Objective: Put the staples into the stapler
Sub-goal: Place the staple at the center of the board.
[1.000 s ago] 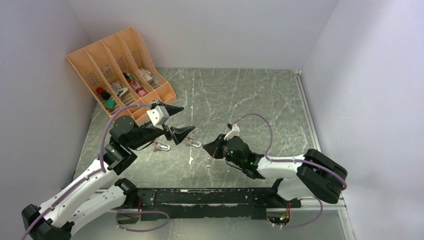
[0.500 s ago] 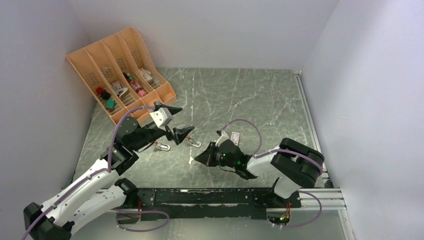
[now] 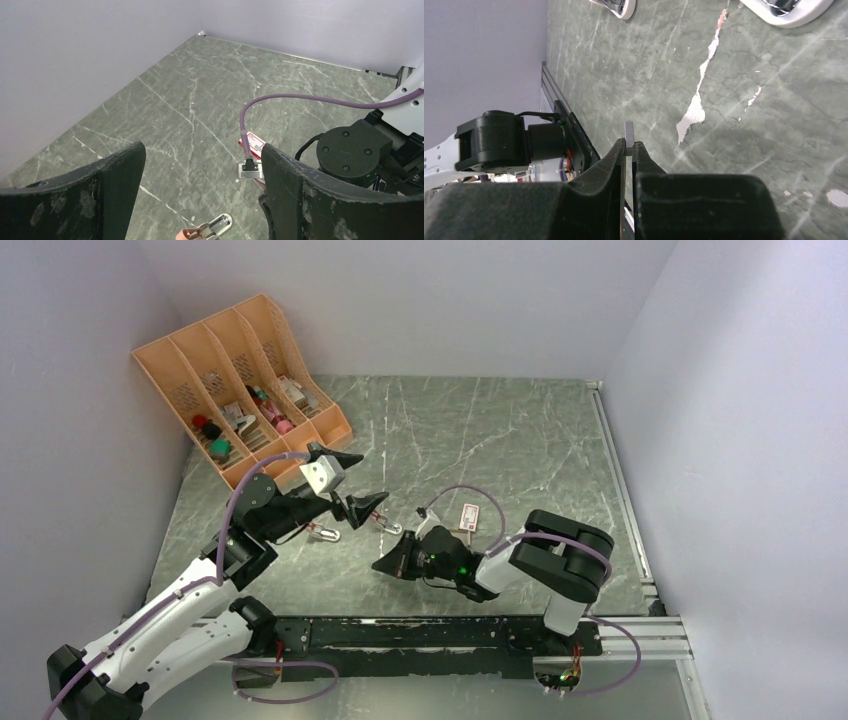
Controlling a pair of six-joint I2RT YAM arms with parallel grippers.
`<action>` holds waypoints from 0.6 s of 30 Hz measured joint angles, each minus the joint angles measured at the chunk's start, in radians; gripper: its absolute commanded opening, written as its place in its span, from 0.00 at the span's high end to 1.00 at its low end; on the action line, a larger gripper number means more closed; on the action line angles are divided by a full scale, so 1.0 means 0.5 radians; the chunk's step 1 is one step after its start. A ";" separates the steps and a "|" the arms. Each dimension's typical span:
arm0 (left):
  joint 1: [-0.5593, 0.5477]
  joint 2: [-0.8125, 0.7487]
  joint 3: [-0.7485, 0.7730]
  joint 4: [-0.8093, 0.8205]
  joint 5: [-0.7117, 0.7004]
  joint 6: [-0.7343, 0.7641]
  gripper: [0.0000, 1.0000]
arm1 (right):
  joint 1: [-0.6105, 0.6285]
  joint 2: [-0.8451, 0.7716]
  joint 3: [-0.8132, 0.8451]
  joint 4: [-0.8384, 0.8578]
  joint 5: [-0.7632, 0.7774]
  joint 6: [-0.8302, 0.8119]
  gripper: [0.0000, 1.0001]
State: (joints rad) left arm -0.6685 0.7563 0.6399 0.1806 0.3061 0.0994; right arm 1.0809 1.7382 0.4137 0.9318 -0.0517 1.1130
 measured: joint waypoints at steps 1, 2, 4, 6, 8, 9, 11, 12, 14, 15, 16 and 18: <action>0.000 0.000 0.000 0.000 -0.001 0.003 0.10 | 0.003 0.010 0.010 0.010 0.000 0.009 0.92; 0.000 0.000 0.000 0.000 -0.001 0.005 0.11 | 0.006 0.017 0.016 0.014 0.001 0.013 0.91; 0.000 0.000 0.000 -0.001 -0.001 0.006 0.10 | 0.013 0.035 0.024 0.024 0.002 0.027 0.91; 0.000 -0.001 0.000 -0.001 -0.001 0.006 0.11 | 0.021 0.050 0.025 0.027 0.002 0.037 0.90; 0.000 -0.002 0.000 -0.001 -0.001 0.006 0.10 | 0.031 0.069 0.025 0.027 0.000 0.049 0.90; 0.000 -0.002 0.000 -0.001 -0.001 0.006 0.11 | 0.035 0.079 0.025 0.027 -0.001 0.055 0.90; 0.000 -0.002 0.000 -0.001 -0.001 0.006 0.10 | 0.044 0.100 0.025 0.027 -0.003 0.065 0.90; 0.000 -0.002 0.000 -0.001 -0.001 0.006 0.10 | 0.050 0.110 0.025 0.027 -0.002 0.071 0.89; 0.000 -0.002 0.000 -0.001 -0.001 0.007 0.10 | 0.057 0.124 0.025 0.027 -0.002 0.087 0.89; 0.000 -0.002 0.000 -0.001 -0.001 0.009 0.10 | 0.060 0.127 0.025 0.027 -0.002 0.094 0.88; 0.000 -0.003 0.000 -0.001 -0.001 0.011 0.10 | 0.063 0.127 0.024 0.027 -0.002 0.103 0.87; 0.000 -0.003 0.000 -0.001 -0.001 0.013 0.10 | 0.064 0.127 0.024 0.027 0.001 0.115 0.87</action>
State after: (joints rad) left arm -0.6685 0.7547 0.6399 0.1802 0.3058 0.1059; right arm 1.1130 1.8019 0.4259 0.9455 -0.0513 1.1706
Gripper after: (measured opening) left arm 0.897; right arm 0.124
